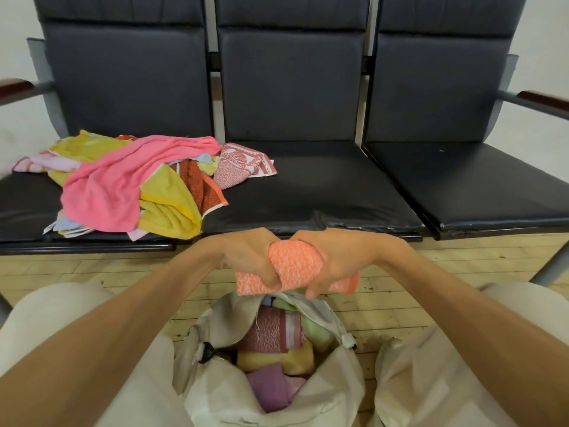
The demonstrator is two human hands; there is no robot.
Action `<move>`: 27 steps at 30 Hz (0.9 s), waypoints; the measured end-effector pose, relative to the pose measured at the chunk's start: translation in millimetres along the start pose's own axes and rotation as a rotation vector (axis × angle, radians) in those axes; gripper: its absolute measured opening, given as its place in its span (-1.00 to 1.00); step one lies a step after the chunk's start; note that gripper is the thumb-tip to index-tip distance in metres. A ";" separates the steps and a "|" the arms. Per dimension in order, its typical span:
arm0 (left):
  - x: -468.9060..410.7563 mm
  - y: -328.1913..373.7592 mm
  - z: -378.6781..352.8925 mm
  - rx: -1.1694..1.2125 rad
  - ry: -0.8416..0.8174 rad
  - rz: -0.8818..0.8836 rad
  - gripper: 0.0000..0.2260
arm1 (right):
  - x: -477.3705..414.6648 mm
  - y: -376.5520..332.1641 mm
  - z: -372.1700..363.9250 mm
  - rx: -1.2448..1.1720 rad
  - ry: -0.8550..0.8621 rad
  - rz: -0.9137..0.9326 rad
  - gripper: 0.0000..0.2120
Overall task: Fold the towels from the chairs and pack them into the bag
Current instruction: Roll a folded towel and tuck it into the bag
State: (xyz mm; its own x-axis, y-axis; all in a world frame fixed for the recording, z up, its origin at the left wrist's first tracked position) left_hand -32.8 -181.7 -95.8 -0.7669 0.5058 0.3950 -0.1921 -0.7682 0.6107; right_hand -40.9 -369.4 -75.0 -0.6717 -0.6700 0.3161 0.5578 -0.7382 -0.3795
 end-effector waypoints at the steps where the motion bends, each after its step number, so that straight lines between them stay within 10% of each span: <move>1: -0.2 -1.0 -1.8 -0.034 -0.005 -0.015 -0.60 | 1.1 3.9 -1.9 -0.063 -0.023 -0.007 -0.30; 10: -30.7 -33.0 -38.9 -0.177 0.048 0.014 -0.63 | -13.9 52.4 -53.8 -0.134 0.054 -0.102 -0.61; 23: -133.1 -102.1 -113.0 -0.298 -0.261 -0.020 -0.35 | -20.5 133.8 -220.8 -1.133 0.064 -0.546 -0.50; 27: -155.8 -99.9 -116.6 -0.320 0.067 -0.182 -0.56 | -24.5 132.7 -262.3 -1.392 0.053 -0.595 -0.43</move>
State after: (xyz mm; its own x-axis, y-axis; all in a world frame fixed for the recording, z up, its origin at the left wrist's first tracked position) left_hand 34.5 -229.5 -298.4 -0.7387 0.6270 0.2473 -0.5026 -0.7569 0.4176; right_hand -78.4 -430.3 -361.2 -0.6594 -0.2836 0.6963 -0.6652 -0.2114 -0.7161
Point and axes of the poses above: each hand's wrist, its own x-axis away from the middle knuckle, its own z-axis out of the back of the hand, y = z × x, the point moved 1 cm from there along -x, towards the middle knuckle, and after that the axes turned 2 degrees about z, right-handed, at the moved point
